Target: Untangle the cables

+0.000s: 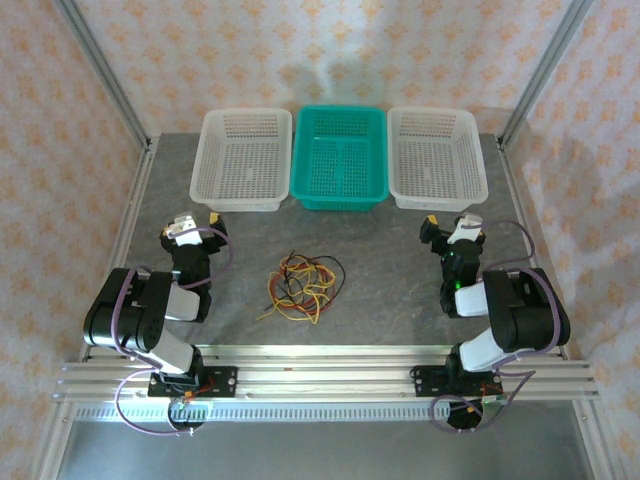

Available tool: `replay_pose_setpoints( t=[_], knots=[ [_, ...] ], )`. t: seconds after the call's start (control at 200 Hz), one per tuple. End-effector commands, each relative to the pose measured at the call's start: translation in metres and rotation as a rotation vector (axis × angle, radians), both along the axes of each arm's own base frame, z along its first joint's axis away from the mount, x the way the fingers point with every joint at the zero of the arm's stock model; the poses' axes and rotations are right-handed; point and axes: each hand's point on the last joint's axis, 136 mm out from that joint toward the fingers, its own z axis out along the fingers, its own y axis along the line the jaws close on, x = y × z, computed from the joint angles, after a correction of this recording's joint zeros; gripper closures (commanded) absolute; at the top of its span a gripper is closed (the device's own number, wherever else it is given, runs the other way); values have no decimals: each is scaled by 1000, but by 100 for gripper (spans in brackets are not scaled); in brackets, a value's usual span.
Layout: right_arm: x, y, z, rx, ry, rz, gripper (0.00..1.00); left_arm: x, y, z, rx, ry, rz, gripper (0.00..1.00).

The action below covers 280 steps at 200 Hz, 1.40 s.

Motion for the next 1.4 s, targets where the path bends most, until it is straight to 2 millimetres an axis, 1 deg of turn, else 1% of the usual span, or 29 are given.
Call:
replay_pose_setpoints(
  t=[0.0, 0.305, 0.37, 0.441, 0.476, 0.511, 0.596, 0.691, 0.781, 0.801, 0.821, 0.881, 0.976, 1.051, 1.131, 1.202, 1.247, 1.327, 1.397],
  knots=[
    [4, 0, 10, -9, -32, 4, 0, 3, -3, 3, 18, -3, -15, 1],
    [4, 0, 10, -11, -35, 6, 0, 2, -2, 3, 21, -5, -8, 0],
    [4, 8, 12, -27, -36, 52, 0, 0, -6, 6, 37, -15, -12, 1],
    [0, 14, 19, -50, -54, 61, 0, -8, -14, 14, 65, -38, -33, 1],
    [-3, 16, 24, -62, -66, 66, 0, -12, -16, 16, 78, -43, -31, 1],
    [-5, 20, 26, -75, -60, 74, 0, -16, -17, 23, 86, -60, -23, 0],
    [-5, 35, 33, -98, -41, 119, 0, -22, -21, 33, 93, -65, -10, 1],
    [-13, 49, 38, -103, -38, 152, 0, -27, -25, 47, 92, -77, 2, 0],
    [-19, 58, 42, -101, -21, 180, 0, -25, -31, 61, 79, -69, -8, 0],
    [-19, 59, 39, -100, -5, 189, 0, -23, -33, 63, 72, -64, -17, 1],
    [-21, 61, 47, -94, -22, 199, 0, -22, -34, 66, 62, -58, -21, 0],
    [-25, 65, 51, -85, -16, 229, 0, -19, -39, 71, 30, -44, -49, 1],
    [-30, 67, 62, -47, -22, 238, 0, -17, -51, 83, -29, -56, -114, 1],
    [-33, 71, 67, -14, -4, 261, 0, -17, -50, 88, -98, -50, -106, 1],
    [-35, 77, 74, 32, 13, 286, 0, -20, -39, 87, -189, -18, -24, 0],
    [-39, 83, 78, 69, 33, 323, 0, -25, -24, 81, -265, 33, 89, 1],
    [-41, 86, 82, 104, 41, 334, 0, -27, -20, 76, -297, 75, 133, 1],
    [-43, 81, 86, 198, 62, 282, 0, -26, -24, 73, -326, 149, 137, 1],
    [-43, 69, 85, 276, 96, 192, 0, -24, -30, 71, -349, 202, 115, 1]
  ],
)
